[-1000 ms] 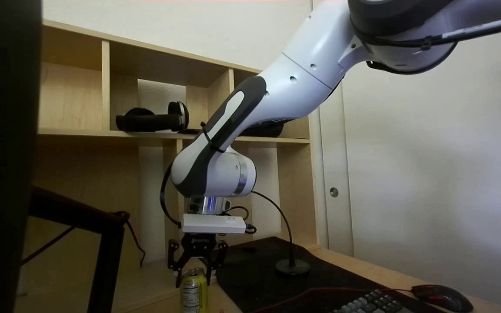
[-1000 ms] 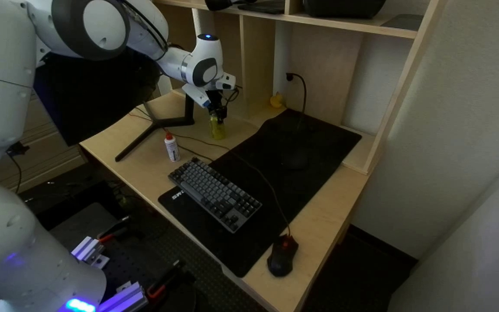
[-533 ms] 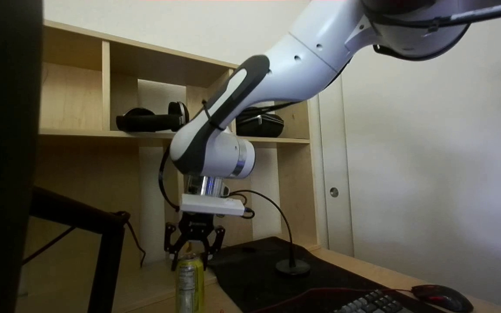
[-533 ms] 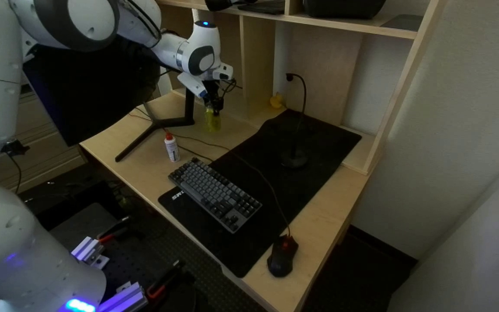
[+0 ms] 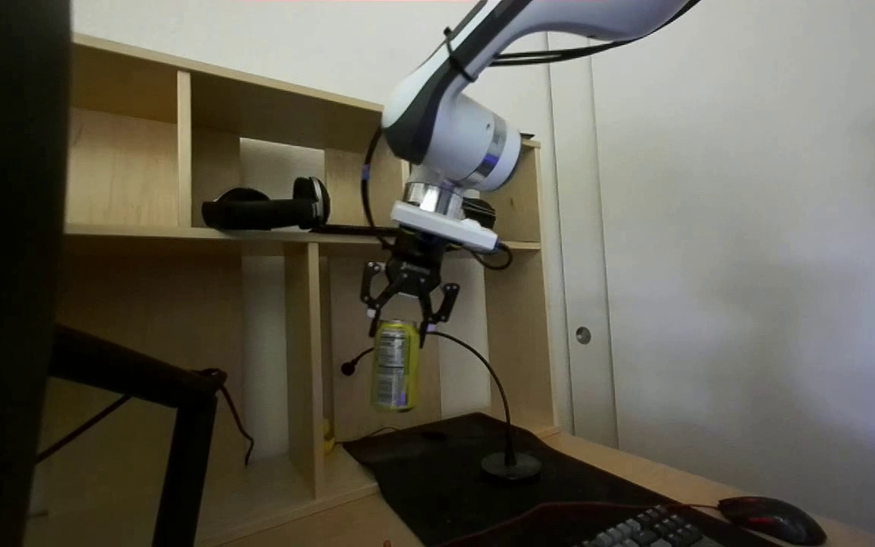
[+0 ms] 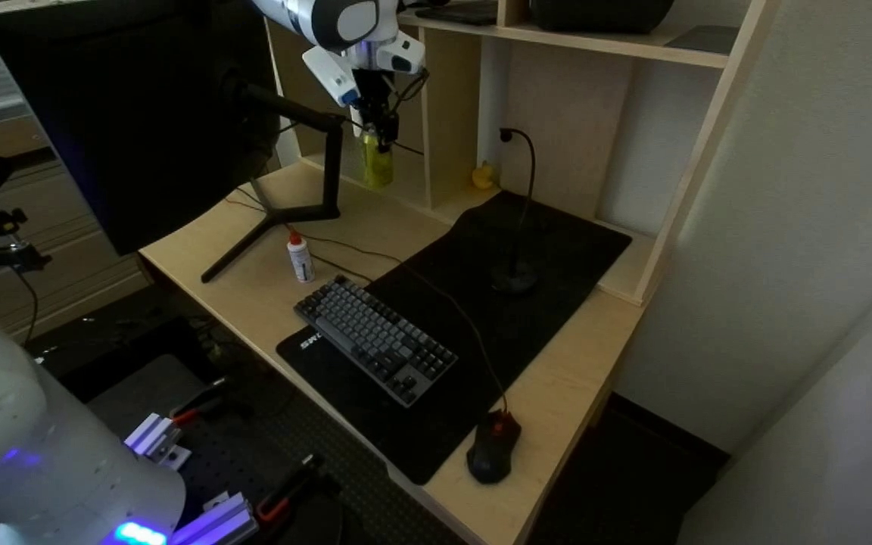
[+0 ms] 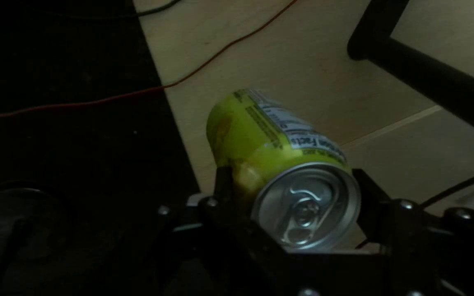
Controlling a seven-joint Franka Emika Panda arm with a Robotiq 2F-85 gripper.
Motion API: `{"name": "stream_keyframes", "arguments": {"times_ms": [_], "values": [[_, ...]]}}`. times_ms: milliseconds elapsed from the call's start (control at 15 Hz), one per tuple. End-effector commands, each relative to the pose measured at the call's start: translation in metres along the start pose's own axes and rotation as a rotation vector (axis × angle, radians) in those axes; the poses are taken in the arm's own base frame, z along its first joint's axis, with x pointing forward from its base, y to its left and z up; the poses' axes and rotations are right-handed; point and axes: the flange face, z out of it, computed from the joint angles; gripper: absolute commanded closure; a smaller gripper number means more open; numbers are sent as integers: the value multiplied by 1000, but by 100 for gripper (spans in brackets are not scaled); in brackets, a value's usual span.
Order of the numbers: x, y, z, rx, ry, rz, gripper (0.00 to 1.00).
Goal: Move the soda can to the right hand side of the table
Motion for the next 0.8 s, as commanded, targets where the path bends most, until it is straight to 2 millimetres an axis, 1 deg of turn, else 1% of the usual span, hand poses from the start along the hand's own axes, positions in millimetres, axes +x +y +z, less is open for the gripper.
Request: {"name": "stream_keyframes", "arguments": {"times_ms": [0, 133, 200, 267, 333, 400, 467, 533, 667, 733], "values": [[-19, 77, -47, 31, 17, 203, 55], [-29, 121, -71, 85, 24, 286, 55], [-5, 90, -56, 44, 38, 224, 30], [-10, 108, -66, 58, 41, 258, 30], [-14, 120, -73, 66, 44, 279, 30], [-19, 125, -76, 69, 45, 286, 30], [-21, 124, -76, 69, 43, 285, 55], [-16, 136, -73, 50, 49, 321, 55], [-2, 178, -70, 22, 83, 442, 55], [2, 204, -71, -3, 103, 500, 55]]}}
